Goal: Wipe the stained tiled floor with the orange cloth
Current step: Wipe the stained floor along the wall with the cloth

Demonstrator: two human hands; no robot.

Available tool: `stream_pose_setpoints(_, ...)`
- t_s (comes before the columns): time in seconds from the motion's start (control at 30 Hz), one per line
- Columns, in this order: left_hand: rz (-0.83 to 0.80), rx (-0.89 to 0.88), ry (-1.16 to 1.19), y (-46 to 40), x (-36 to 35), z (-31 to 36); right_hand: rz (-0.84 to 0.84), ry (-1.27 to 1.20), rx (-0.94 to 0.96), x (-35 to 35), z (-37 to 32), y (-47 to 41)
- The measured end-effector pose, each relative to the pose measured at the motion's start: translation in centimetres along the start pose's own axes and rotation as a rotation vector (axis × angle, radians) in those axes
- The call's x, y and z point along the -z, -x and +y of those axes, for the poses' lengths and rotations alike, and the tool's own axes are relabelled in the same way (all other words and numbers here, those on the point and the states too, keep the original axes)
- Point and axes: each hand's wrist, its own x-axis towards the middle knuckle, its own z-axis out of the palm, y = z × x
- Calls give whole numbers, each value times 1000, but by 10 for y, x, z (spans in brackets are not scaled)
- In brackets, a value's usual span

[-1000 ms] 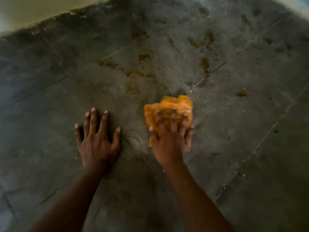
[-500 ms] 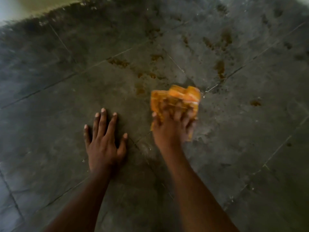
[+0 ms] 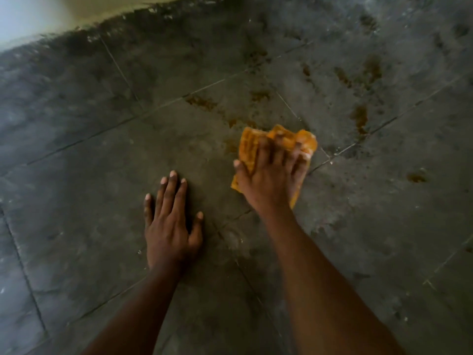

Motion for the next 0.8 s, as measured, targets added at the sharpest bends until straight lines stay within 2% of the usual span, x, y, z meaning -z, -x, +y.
stream_pose_setpoints(0.1, 12, 11, 21, -1, 4, -1, 40, 15, 252, -2, -2, 39)
stream_pose_setpoints(0.17, -1, 24, 40, -2, 8, 1, 34, 52, 314, -1, 23, 71)
stream_pose_setpoints(0.27, -43, 1, 120, -10, 11, -3, 72, 43, 216, -2, 43, 83)
stream_pose_setpoints(0.33, -100, -9, 165, -48, 20, -23, 93, 57, 190, -6, 41, 83)
stream_pose_setpoints(0.4, -134, 4, 11, -92, 37, -58, 96, 51, 232, -6, 39, 83)
stream_pose_setpoints(0.47, -99, 45, -143, -114, 48, -86, 94, 44, 240, -6, 45, 80)
stream_pose_setpoints(0.63, -66, 97, -139, -108, 49, -88, 123, -6, 194, -4, 43, 81)
stream_pose_setpoints(0.8, -62, 102, -109, -113, 53, -93, 10, 78, 129, -1, 35, 76)
